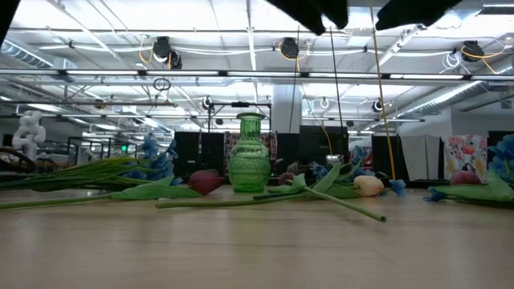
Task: Sort flowers into vase by color
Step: Put the yellow flower into the transparent vase
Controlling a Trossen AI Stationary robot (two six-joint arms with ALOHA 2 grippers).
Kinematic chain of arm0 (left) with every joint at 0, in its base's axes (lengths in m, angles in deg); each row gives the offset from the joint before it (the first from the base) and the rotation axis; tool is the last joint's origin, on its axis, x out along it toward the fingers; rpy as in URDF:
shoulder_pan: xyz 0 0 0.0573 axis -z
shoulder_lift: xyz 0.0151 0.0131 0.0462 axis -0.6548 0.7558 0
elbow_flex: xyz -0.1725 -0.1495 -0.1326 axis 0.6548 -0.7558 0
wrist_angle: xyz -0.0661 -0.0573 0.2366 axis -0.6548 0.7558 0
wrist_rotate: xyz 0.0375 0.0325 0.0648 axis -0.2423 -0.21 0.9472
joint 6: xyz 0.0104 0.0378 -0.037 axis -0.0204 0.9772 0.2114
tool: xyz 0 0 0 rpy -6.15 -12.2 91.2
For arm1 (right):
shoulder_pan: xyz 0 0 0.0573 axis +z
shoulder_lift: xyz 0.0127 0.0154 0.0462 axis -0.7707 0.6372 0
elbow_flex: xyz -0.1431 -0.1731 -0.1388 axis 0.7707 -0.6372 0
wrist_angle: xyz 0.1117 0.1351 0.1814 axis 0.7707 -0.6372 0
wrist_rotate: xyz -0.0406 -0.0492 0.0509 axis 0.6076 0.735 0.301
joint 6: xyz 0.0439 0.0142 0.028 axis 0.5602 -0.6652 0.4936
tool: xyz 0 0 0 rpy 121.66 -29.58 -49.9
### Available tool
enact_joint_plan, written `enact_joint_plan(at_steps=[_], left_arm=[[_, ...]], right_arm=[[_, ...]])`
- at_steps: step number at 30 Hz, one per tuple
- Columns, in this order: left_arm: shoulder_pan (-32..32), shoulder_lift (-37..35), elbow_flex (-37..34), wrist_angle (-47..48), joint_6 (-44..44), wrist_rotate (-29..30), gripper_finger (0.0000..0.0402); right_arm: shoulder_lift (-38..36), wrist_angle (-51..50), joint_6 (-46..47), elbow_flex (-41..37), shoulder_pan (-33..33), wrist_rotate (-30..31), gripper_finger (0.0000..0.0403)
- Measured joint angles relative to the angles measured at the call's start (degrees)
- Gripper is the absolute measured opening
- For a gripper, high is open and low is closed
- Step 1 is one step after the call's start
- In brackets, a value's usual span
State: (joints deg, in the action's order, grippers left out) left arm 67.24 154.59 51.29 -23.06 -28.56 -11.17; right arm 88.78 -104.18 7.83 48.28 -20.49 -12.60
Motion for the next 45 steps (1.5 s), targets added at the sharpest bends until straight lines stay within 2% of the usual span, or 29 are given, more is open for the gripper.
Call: enact_joint_plan(at_steps=[5,10,12,16,18,22,29,36,41,45], left_arm=[[1.6,2.1,0.0,4.0,-4.1,1.7,0.0233],[1.9,2.6,-0.3,9.1,-7.7,7.8,0.0233],[1.9,2.5,-3.3,8.3,-9.5,9.9,0.0233],[1.6,2.9,-9.6,5.5,-10.0,10.2,0.0233],[1.0,2.7,-12.6,2.1,-10.7,8.3,0.0233],[-0.5,2.8,-15.9,-3.0,-10.3,3.0,0.0233],[-2.4,2.7,-19.2,-10.0,-10.8,-9.9,0.0233],[-2.4,2.7,-21.8,-5.8,-14.0,-10.8,0.0233],[-2.6,2.4,-21.8,-4.4,-14.8,-11.0,0.0232],[-2.6,2.4,-21.8,-3.1,-15.3,-13.6,0.0214]], right_arm=[[0.4,10.9,-4.9,-4.3,-1.5,-5.0,0.0203],[1.7,14.0,-5.0,-6.7,-4.4,-6.2,0.0203],[2.5,13.9,-4.8,-6.7,-6.0,-6.2,0.0203],[4.1,14.1,-5.2,-6.7,-8.9,-6.1,0.0203],[5.0,13.8,-5.5,-6.7,-10.5,-6.4,0.0203],[7.4,14.0,-6.0,-6.7,-13.2,-10.9,0.0203],[10.5,14.0,-7.5,-6.7,-14.5,-13.6,0.0203],[10.5,14.1,-8.9,-6.7,-14.5,-18.0,0.0203],[10.4,14.0,-9.5,-6.7,-14.5,-18.3,0.0203],[10.4,14.0,-10.2,-6.7,-14.5,-18.3,0.0203]])
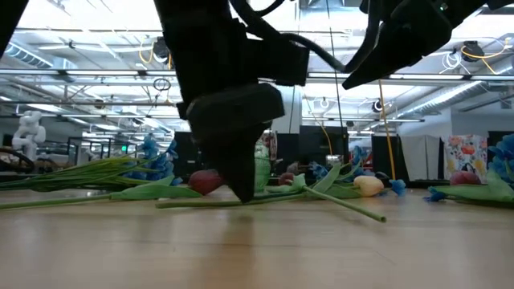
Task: Sort flowers into vase by color
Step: Put the yellow flower into the transparent vase
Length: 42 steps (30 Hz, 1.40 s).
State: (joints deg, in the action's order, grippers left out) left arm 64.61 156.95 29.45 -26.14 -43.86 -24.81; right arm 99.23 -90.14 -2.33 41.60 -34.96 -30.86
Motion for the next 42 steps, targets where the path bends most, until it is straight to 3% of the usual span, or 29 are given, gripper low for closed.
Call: enact_joint_plan(at_steps=[9,14,19,23,27,36,42], left_arm=[[-0.3,-0.2,0.0,-5.5,0.0,-2.1,0.0171],[-1.4,-4.4,0.1,-6.3,-1.0,-2.0,0.0169],[-1.6,-9.3,0.1,-8.5,-1.0,2.3,0.0169],[-1.9,-10.2,0.1,-14.3,6.8,3.1,0.0169],[-2.7,-10.1,0.2,-21.2,4.5,0.6,0.0169],[-2.1,-9.9,-0.5,-3.3,-6.8,4.0,0.0169],[-0.3,-9.7,-9.9,-21.2,-7.2,4.6,0.0169]], right_arm=[[0.0,-0.4,0.2,0.0,0.0,-0.4,0.0203],[0.0,-0.1,1.2,0.0,0.0,-1.4,0.0203],[0.0,0.2,1.7,0.0,0.0,-1.4,0.0203],[0.0,0.2,1.7,0.0,0.0,-1.1,0.0203],[0.0,0.1,1.8,0.0,0.0,-1.1,0.0203],[0.0,-0.2,1.5,0.0,0.0,-1.1,0.0203],[0.0,-0.3,0.7,0.0,0.0,-1.0,0.0203]])
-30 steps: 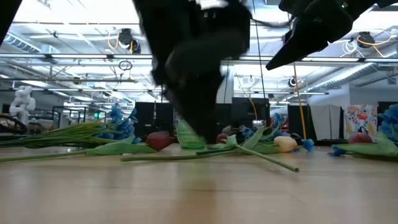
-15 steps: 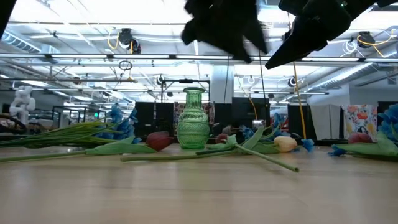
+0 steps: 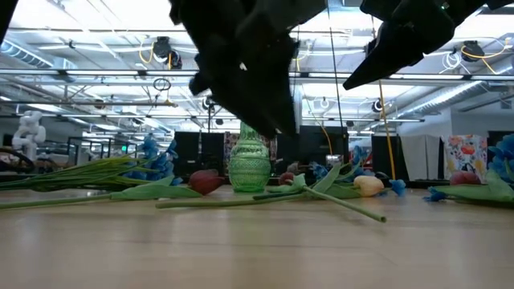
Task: Sort flowers into vase by color
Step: Put the yellow flower into the transparent vase
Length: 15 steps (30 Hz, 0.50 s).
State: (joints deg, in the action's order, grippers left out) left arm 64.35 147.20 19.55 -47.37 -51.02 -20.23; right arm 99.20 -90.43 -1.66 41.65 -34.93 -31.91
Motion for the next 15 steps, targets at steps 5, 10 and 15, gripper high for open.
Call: enact_joint_plan(at_steps=[5,10,15], left_arm=[[0.0,-0.1,-5.3,-4.4,-4.0,2.4,0.0169],[0.0,-1.3,-7.6,-4.5,-2.8,5.9,0.0169],[-0.1,-1.9,-9.3,-4.4,-1.4,1.8,0.0169]], right_arm=[[0.0,-0.1,-0.8,0.0,0.0,0.0,0.0203],[0.0,-0.1,-1.2,0.0,0.0,0.0,0.0203],[0.0,-0.2,-1.7,0.0,0.0,0.0,0.0203]])
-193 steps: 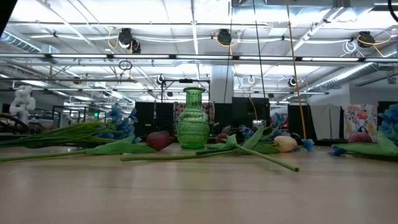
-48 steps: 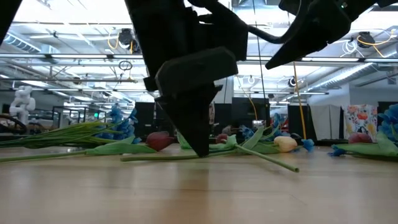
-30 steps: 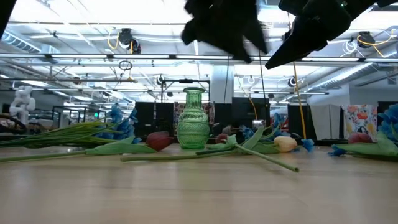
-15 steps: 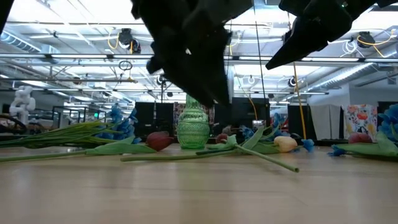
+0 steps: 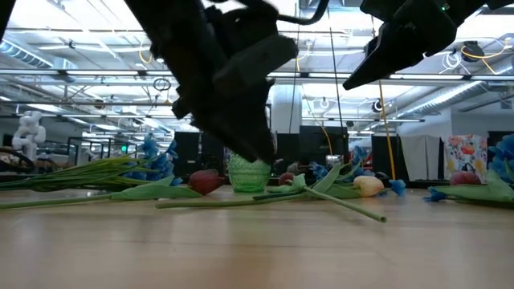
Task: Sort flowers into vase by color
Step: Put the yellow flower into the transparent vase
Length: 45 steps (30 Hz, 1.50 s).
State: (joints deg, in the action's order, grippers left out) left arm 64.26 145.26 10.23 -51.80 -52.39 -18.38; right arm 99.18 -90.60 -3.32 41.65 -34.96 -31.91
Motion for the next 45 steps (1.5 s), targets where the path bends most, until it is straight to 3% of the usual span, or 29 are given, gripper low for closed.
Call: enact_joint_plan(at_steps=[6,12,23,27,36,45], left_arm=[[0.6,0.0,-1.6,-0.4,-1.4,-0.5,0.0169],[0.6,0.0,-3.3,-0.6,-2.0,-4.6,0.0169],[-0.2,-0.3,-8.5,-8.5,-3.2,-9.5,0.0165],[-1.0,-0.3,-8.5,-8.5,-2.2,-11.2,0.0135],[-3.5,-0.3,-8.4,-9.1,-0.4,-18.0,0.0014],[-3.5,-1.3,-8.3,-8.8,-0.3,-19.3,0.0003]], right_arm=[[0.0,-0.8,1.0,0.0,0.0,-0.1,0.0203],[0.0,-2.1,1.6,0.0,0.0,-0.2,0.0203],[0.0,-3.0,3.2,0.0,0.0,-0.2,0.0203],[0.0,-3.0,3.2,0.0,0.0,-0.2,0.0203],[0.0,-3.0,3.2,0.0,0.0,-0.2,0.0203],[0.0,-3.0,3.2,0.0,0.0,-0.2,0.0203]])
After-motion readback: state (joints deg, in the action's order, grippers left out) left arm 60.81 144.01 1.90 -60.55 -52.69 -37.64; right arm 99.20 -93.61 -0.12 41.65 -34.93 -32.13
